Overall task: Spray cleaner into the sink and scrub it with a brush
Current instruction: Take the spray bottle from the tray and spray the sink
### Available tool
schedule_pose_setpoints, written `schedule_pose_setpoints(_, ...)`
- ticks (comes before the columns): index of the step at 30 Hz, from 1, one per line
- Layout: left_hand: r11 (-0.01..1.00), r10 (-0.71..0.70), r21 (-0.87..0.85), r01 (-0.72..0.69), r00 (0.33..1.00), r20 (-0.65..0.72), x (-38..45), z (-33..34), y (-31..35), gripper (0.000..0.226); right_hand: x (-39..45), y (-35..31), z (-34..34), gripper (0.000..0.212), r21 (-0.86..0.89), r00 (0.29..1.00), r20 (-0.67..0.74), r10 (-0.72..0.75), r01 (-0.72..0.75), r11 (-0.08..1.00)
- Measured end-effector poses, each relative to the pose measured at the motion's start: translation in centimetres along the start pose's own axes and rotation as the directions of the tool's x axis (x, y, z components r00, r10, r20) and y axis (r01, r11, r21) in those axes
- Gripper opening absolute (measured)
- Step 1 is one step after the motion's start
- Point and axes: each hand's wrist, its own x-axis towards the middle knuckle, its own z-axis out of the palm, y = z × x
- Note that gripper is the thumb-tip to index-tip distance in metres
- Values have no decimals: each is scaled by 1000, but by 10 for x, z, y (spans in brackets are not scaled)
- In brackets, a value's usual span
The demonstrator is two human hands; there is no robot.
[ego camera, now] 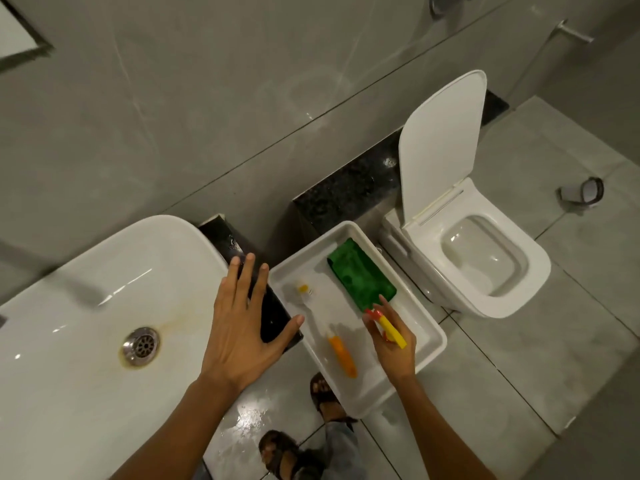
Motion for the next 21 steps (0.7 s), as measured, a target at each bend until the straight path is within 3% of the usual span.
schedule_pose_setpoints(3, 1000, 2, 9, -2, 1000, -1, 0, 2, -1, 101, 1, -2, 6, 27, 33, 998, -44, -36, 37, 999)
schedule_pose_setpoints(9, 998, 1, 58, -1, 1000, 6, 2, 7, -4, 103, 7, -17, 5, 10, 25, 1000, -13, -16, 16, 1000)
schedule_pose_setpoints(12, 999, 21, 50, -20, 1000, -14, 0, 7, -5, 101, -4, -40, 2, 9, -20, 997, -22, -72, 72, 997)
schedule_pose_setpoints(16, 996, 61, -60, -66, 995, -77, -9, -3, -11, 101, -27, -99, -1, 36, -50, 973, -41, -228, 226, 973)
schedule_pose_setpoints(18, 998, 23, -56, -29, 993, -114, -16, -16, -18, 100, -41, -132, -1, 30, 52, 969, 22, -245, 244, 968)
schedule_pose_setpoints(21, 995, -76, -75, 64, 984, -160, -30, -37, -38, 98, -62, -185, 2, 14, 299, 960, 208, -185, 118, 947)
